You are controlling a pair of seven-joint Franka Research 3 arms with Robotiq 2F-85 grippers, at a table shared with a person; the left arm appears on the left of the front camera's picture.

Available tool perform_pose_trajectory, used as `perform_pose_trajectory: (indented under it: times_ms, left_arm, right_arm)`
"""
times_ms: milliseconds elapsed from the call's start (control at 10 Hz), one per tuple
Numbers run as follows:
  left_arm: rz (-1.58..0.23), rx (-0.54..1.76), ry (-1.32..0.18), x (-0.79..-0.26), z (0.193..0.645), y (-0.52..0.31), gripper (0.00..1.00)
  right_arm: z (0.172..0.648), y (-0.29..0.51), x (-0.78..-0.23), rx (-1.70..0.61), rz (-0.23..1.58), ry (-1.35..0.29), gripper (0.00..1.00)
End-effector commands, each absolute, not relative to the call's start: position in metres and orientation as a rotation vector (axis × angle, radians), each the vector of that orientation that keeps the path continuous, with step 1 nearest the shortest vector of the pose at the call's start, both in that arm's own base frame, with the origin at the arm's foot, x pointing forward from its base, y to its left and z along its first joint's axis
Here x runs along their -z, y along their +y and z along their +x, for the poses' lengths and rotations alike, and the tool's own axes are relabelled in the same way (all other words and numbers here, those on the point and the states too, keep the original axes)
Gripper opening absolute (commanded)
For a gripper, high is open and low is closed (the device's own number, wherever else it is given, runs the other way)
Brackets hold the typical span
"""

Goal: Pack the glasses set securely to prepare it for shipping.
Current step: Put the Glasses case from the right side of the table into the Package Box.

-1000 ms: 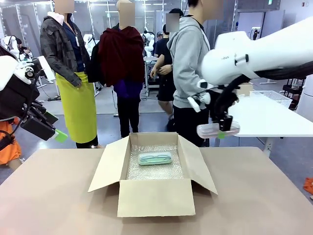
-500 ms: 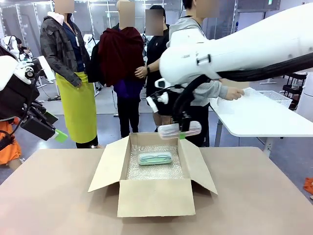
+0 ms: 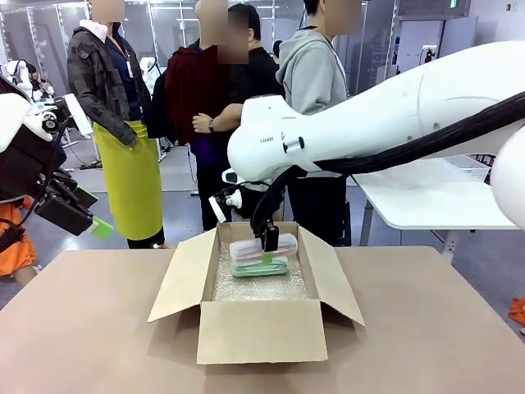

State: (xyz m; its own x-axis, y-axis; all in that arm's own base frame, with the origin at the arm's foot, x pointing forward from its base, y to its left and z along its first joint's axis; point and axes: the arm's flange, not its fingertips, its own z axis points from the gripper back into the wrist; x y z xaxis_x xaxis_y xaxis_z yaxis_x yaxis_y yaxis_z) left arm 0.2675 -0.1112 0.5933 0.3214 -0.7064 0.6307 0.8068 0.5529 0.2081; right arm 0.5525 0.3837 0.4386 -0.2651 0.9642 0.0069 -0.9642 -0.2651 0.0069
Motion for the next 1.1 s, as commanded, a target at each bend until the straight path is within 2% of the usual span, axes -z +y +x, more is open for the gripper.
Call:
perform_pose_trajectory:
  times_ms: [0, 300, 500, 1000]
  left_arm:
    - [-0.153, 1.007, -0.746, -0.593, 0.267, -0.109, 1.00]
    - [-0.153, 1.007, -0.746, -0.593, 0.267, -0.109, 1.00]
    - [-0.153, 1.007, -0.746, -0.593, 0.267, -0.109, 1.00]
    - [-0.153, 1.007, -0.746, -0.593, 0.267, -0.109, 1.00]
  right_arm:
    - [0.552, 0.390, -0.419, -1.865, 0.002, -0.006, 0.64]
    - [0.563, 0.399, -0.381, -1.858, 0.060, -0.005, 0.64]
    - [0.570, 0.400, -0.361, -1.849, 0.021, -0.002, 0.64]
    - [0.579, 0.394, -0.343, -1.739, 0.043, 0.069, 0.64]
